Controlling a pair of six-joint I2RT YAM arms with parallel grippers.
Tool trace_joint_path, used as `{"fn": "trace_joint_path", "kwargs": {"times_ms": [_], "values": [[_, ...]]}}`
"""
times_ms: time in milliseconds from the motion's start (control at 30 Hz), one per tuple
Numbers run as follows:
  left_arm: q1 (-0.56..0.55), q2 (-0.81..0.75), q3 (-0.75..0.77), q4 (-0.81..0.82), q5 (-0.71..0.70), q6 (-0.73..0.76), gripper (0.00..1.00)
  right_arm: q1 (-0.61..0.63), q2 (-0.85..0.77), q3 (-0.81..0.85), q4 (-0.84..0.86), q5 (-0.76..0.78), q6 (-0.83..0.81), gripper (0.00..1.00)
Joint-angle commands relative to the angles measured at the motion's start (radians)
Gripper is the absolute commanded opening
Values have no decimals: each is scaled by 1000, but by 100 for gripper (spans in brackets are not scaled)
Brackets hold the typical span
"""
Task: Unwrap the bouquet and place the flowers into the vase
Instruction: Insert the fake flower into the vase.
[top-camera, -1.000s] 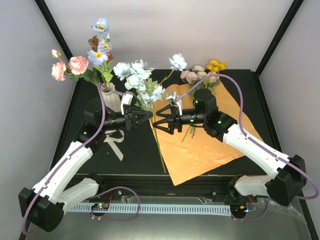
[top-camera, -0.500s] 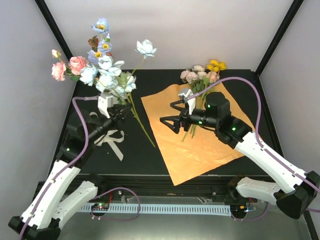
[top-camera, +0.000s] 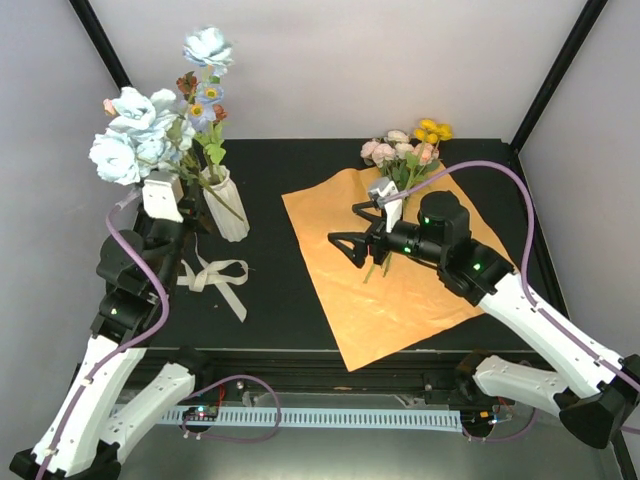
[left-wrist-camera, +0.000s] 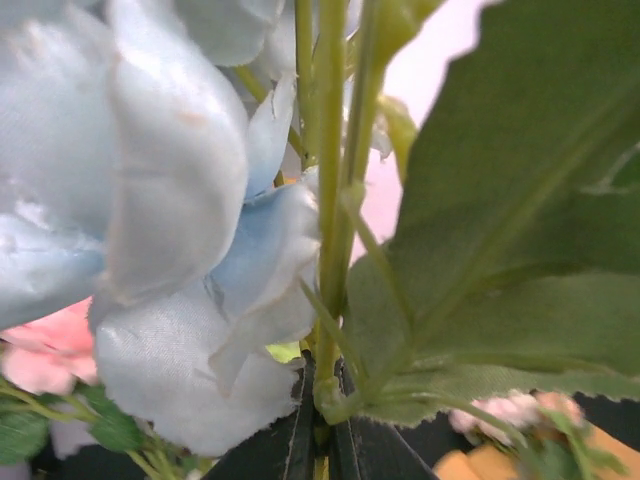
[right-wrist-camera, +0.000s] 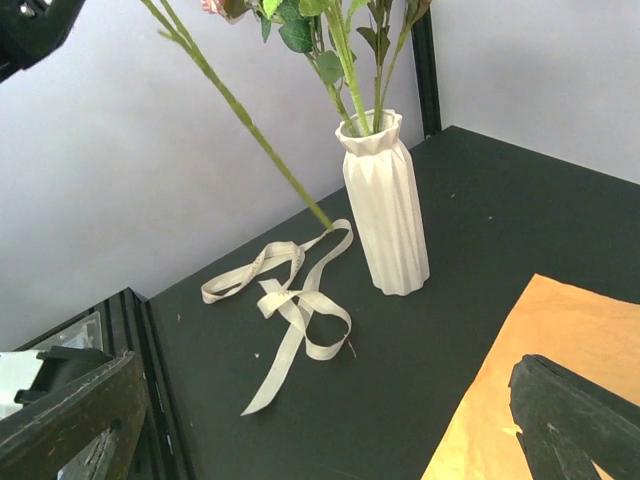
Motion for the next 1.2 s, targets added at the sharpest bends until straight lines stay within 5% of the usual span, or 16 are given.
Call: {"fn": "trace_joint_path", "kwargs": {"times_ms": [0, 367, 700, 1167], "values": [[1, 16, 54, 182, -177, 160, 1, 3, -32, -9, -7, 26, -20, 100], [31, 114, 96, 399, -242, 306, 2, 2, -76, -30, -26, 55, -48, 100], [179, 197, 107, 366, -86, 85, 2, 2, -98, -36, -36, 75, -70, 100], [218, 210, -51, 318, -45, 11, 2, 2, -107, -37, -48, 81, -72, 100]]}}
